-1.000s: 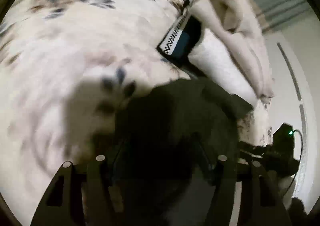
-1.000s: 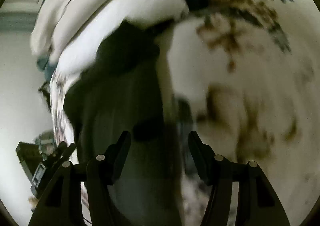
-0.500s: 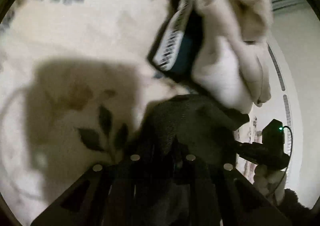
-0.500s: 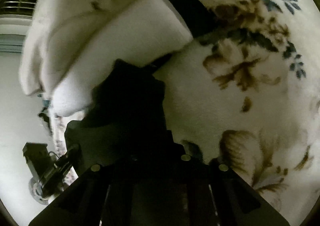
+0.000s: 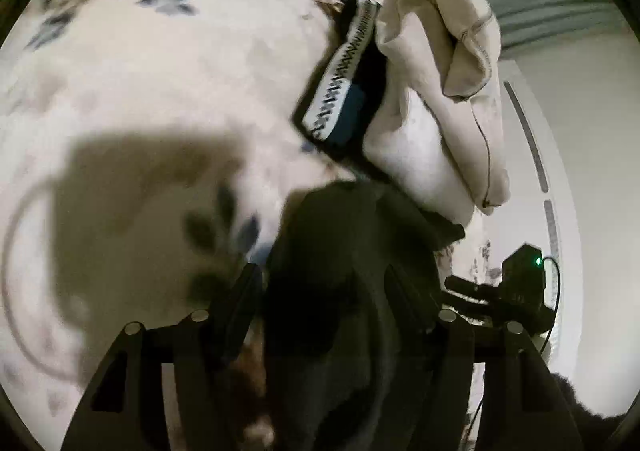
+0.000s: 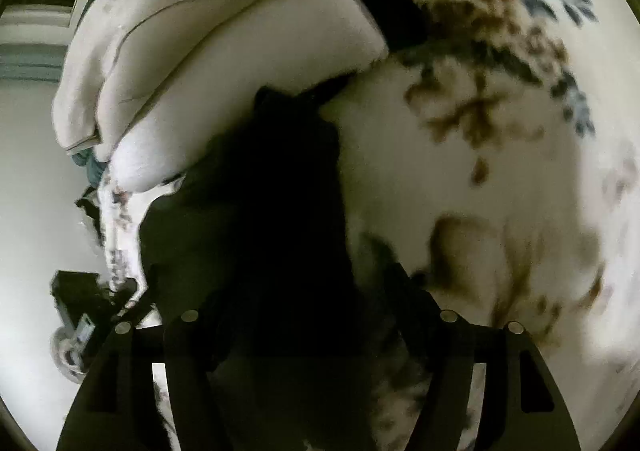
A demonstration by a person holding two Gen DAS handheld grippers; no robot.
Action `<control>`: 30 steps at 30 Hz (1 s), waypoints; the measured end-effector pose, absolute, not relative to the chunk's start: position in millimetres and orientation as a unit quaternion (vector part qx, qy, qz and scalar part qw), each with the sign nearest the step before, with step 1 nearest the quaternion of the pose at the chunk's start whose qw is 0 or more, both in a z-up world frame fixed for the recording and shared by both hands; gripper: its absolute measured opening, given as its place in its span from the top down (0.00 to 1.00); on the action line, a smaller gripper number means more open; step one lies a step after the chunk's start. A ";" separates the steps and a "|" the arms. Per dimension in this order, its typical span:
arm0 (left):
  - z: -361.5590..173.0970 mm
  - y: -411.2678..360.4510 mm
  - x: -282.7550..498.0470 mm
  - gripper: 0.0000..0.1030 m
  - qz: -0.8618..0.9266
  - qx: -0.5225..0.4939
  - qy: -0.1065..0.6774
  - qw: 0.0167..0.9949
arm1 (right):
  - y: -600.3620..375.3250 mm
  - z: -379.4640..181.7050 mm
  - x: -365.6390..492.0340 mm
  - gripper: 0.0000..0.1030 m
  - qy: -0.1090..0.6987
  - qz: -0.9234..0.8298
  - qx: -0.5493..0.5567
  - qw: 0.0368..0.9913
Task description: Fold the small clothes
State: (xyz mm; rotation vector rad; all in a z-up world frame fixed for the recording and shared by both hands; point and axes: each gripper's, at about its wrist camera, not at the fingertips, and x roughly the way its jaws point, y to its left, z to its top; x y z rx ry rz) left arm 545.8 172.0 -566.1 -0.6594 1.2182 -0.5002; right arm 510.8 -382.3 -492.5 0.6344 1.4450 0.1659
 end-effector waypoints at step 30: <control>-494.1 167.6 372.8 0.41 -0.196 -0.250 0.580 0.750 | -427.1 -496.4 324.8 0.41 0.723 0.090 0.356 0.586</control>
